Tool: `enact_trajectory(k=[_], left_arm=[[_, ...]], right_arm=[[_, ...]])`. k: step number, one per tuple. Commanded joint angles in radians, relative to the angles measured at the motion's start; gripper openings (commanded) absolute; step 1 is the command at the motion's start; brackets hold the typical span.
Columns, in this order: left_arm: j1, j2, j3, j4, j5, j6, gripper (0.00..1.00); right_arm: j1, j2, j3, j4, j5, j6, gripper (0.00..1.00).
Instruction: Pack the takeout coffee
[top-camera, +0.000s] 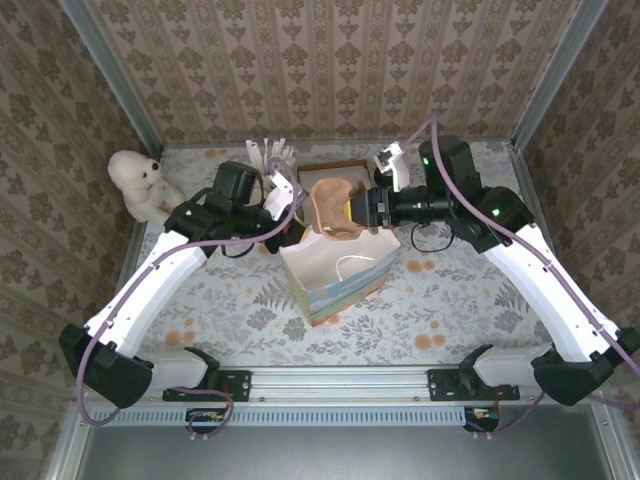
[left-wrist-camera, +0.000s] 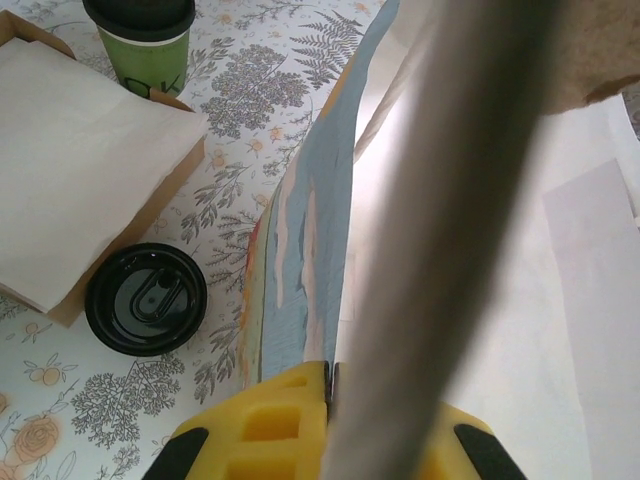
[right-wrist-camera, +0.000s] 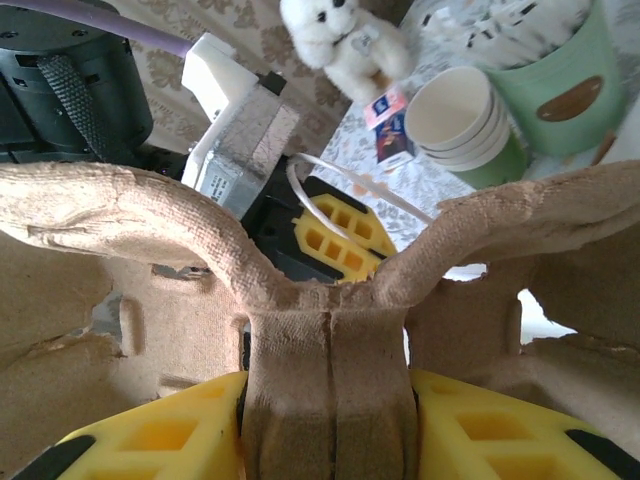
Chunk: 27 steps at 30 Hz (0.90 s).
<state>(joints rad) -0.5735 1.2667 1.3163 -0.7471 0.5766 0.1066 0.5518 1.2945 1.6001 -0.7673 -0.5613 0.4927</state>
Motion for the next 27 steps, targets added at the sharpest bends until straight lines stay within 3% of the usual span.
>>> enact_trajectory(k=[1, 11, 15, 21, 27], left_arm=[[0.011, 0.022, 0.042, 0.006, 0.039, 0.036, 0.00], [0.056, 0.077, 0.083, -0.008, 0.134, 0.011, 0.00], [0.061, 0.084, 0.085, 0.006, 0.150, 0.012, 0.00], [0.064, 0.097, 0.098, 0.004, 0.169, 0.007, 0.02], [0.064, 0.096, 0.102, 0.012, 0.175, -0.011, 0.03]], right_arm=[[0.008, 0.037, 0.018, -0.044, -0.128, -0.017, 0.43], [0.011, 0.141, 0.005, -0.248, -0.084, -0.113, 0.45], [0.017, 0.185, 0.021, -0.298, 0.057, -0.107, 0.45], [0.075, 0.197, 0.008, -0.292, 0.154, -0.093, 0.45], [0.119, 0.189, 0.021, -0.316, 0.385, -0.029, 0.44]])
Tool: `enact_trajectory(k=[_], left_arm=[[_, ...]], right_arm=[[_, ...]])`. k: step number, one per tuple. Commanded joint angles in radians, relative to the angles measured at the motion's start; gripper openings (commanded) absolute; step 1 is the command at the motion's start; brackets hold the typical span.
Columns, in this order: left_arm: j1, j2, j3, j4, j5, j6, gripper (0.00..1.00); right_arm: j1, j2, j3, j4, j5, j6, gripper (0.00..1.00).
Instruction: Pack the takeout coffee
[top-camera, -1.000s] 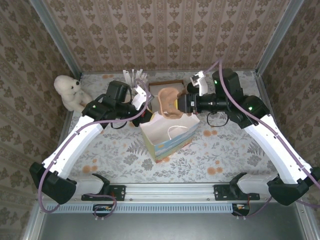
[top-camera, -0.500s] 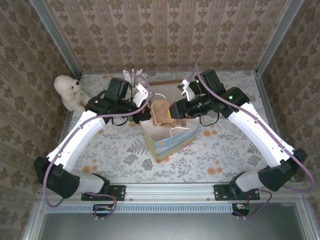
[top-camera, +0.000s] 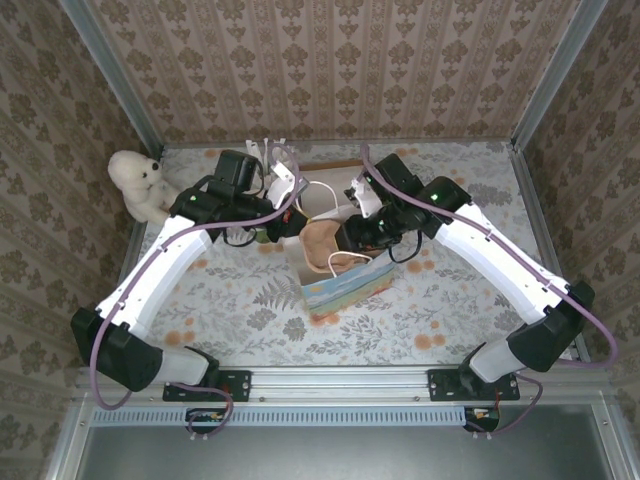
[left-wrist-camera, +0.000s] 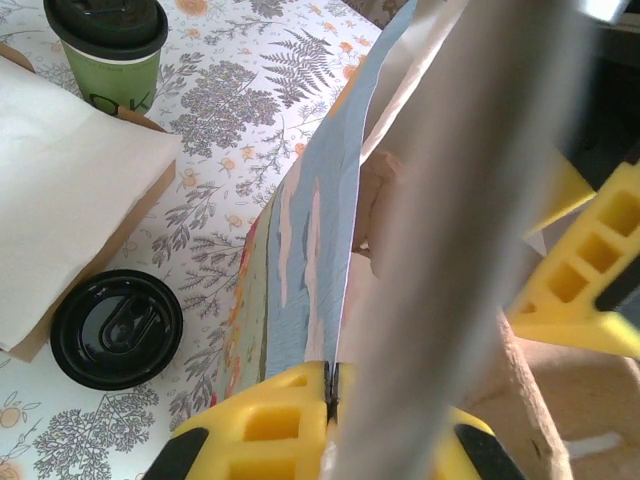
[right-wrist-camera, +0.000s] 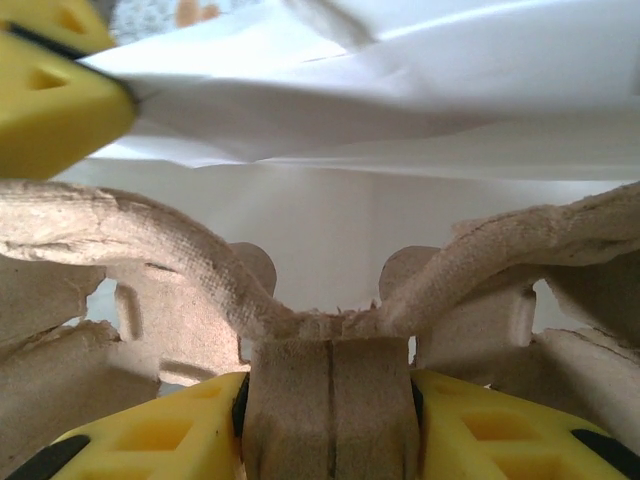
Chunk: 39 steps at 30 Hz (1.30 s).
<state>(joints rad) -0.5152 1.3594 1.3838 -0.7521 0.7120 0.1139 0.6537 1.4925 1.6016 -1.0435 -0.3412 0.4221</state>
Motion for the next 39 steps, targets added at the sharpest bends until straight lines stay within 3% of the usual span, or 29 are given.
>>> enact_trajectory(k=[1, 6, 11, 22, 31, 39], left_arm=[[0.006, 0.004, 0.035, 0.020, 0.045, -0.023, 0.04], [0.006, 0.000, 0.046, 0.011, 0.038, -0.055, 0.04], [0.000, -0.025, 0.021, 0.057, 0.061, -0.120, 0.06], [-0.014, 0.004, 0.051, 0.050, -0.149, -0.322, 0.05], [-0.026, -0.065, -0.055, 0.274, 0.003, -0.304, 0.06], [-0.034, -0.057, -0.019, 0.210, 0.056, -0.204, 0.09]], right_arm=[[0.025, -0.007, 0.018, -0.031, 0.188, 0.057, 0.44], [0.080, 0.020, 0.020, -0.021, 0.327, 0.079, 0.44], [0.110, 0.055, 0.032, -0.057, 0.350, 0.048, 0.45], [0.152, 0.058, 0.010, -0.084, 0.333, -0.003, 0.45], [0.150, 0.159, 0.067, -0.161, 0.263, -0.025, 0.45], [0.149, 0.202, 0.067, -0.166, 0.228, -0.028, 0.45]])
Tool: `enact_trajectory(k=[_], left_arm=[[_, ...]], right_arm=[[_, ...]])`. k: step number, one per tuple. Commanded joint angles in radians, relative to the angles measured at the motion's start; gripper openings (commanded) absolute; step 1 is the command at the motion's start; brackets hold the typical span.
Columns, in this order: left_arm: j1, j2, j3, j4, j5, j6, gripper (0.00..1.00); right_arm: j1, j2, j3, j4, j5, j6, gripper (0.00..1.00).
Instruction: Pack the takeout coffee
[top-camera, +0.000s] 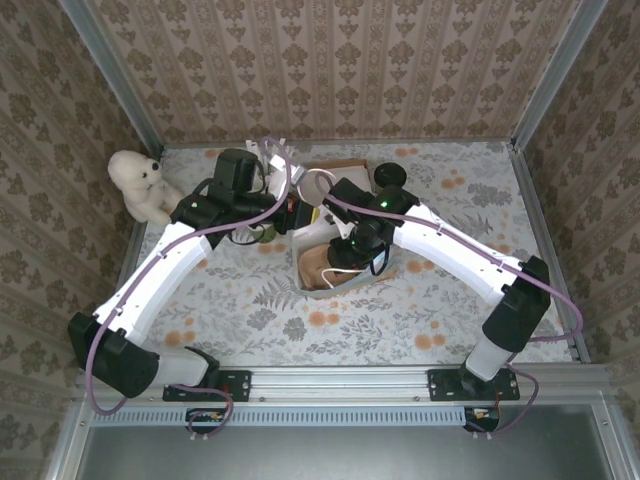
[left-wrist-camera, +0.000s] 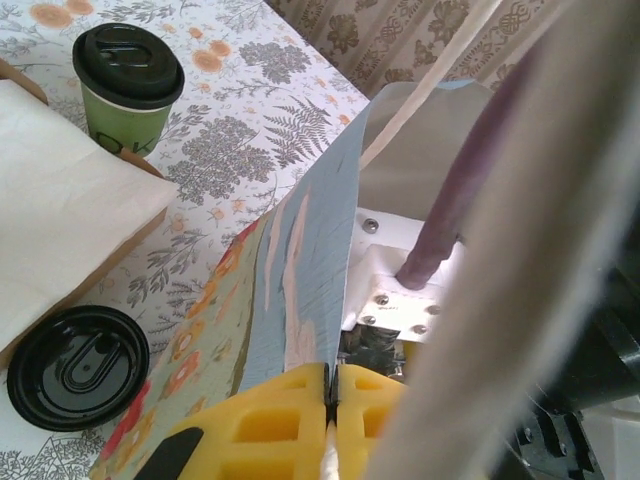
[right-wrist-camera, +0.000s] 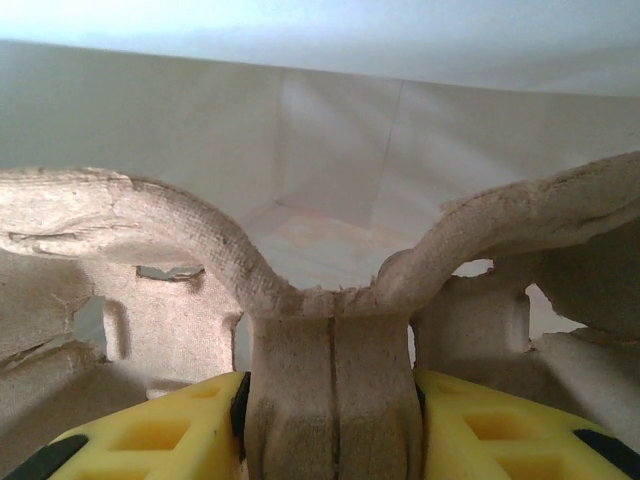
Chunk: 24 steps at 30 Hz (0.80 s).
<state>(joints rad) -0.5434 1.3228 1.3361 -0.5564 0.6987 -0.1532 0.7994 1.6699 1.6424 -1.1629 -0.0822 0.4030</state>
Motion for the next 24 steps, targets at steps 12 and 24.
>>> enact_trajectory(k=[12, 24], left_arm=[[0.061, -0.255, -0.079, -0.125, 0.121, 0.260, 0.85], [-0.104, -0.478, -0.247, 0.022, 0.045, 0.311, 0.98]], right_arm=[[0.000, 0.023, -0.021, -0.002, -0.042, 0.030, 0.45], [0.000, 0.023, -0.027, -0.001, -0.040, 0.069, 0.45]])
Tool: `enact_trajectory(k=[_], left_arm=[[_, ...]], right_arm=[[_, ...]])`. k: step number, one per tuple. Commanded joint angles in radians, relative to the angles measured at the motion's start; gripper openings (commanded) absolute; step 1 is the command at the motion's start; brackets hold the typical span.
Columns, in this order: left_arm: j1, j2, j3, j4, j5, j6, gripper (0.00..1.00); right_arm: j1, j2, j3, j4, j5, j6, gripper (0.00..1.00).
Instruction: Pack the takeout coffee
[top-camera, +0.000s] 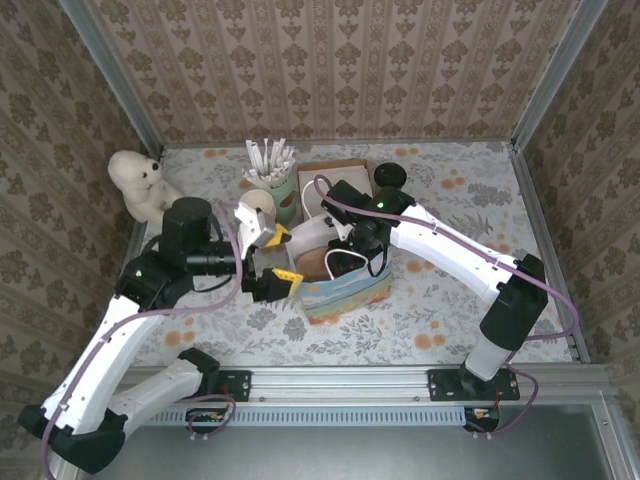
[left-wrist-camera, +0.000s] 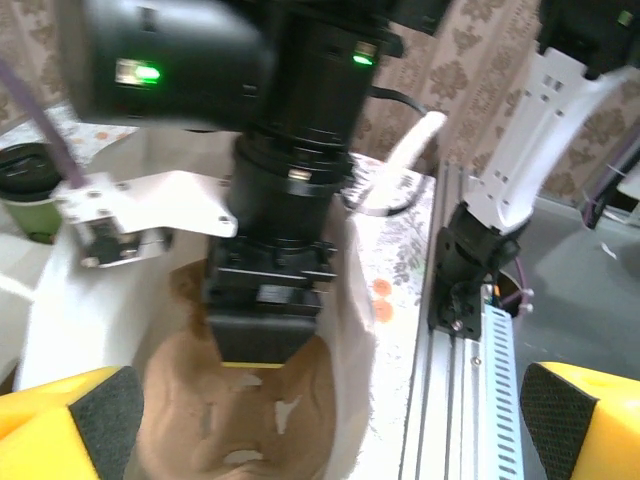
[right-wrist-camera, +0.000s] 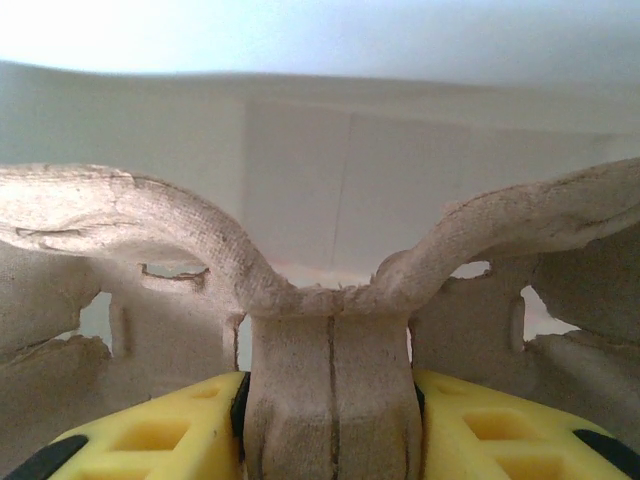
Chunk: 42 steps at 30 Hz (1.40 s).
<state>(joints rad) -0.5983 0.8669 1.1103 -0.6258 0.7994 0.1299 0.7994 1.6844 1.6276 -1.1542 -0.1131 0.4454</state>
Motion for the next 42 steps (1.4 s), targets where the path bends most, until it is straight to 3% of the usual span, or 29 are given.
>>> enact_trajectory(k=[1, 4, 8, 10, 13, 16, 23, 32, 35, 42], left_arm=[[-0.075, -0.024, -0.031, 0.120, -0.063, 0.027, 0.96], [-0.157, -0.008, -0.040, 0.181, -0.124, 0.024, 0.90], [-0.258, 0.027, -0.049, 0.229, -0.335, 0.046, 0.85], [-0.279, 0.047, -0.050, 0.245, -0.355, 0.062, 0.85], [-0.295, 0.090, -0.041, 0.272, -0.310, 0.073, 0.83], [-0.309, 0.131, -0.025, 0.290, -0.233, 0.084, 0.74], [-0.315, 0.158, -0.030, 0.313, -0.026, 0.112, 0.29], [-0.320, 0.184, -0.001, 0.200, 0.055, 0.183, 0.11], [-0.321, 0.165, -0.017, 0.224, 0.086, 0.188, 0.00], [-0.322, 0.154, -0.024, 0.241, 0.120, 0.201, 0.00]], right_arm=[[0.002, 0.007, -0.014, -0.011, -0.007, 0.031, 0.45], [0.003, -0.001, -0.032, -0.006, 0.009, 0.047, 0.45], [0.005, -0.017, -0.052, 0.009, 0.010, 0.069, 0.44], [0.005, -0.026, -0.059, 0.015, 0.010, 0.075, 0.45], [0.005, -0.029, -0.058, 0.017, 0.013, 0.079, 0.45], [0.006, -0.023, -0.053, 0.017, 0.013, 0.080, 0.45], [0.003, -0.016, -0.060, 0.028, -0.003, 0.123, 0.45], [0.001, 0.062, 0.040, -0.043, -0.041, 0.160, 0.45], [0.000, 0.079, 0.046, -0.047, -0.044, 0.161, 0.45], [-0.001, 0.102, 0.054, -0.065, -0.086, 0.176, 0.45]])
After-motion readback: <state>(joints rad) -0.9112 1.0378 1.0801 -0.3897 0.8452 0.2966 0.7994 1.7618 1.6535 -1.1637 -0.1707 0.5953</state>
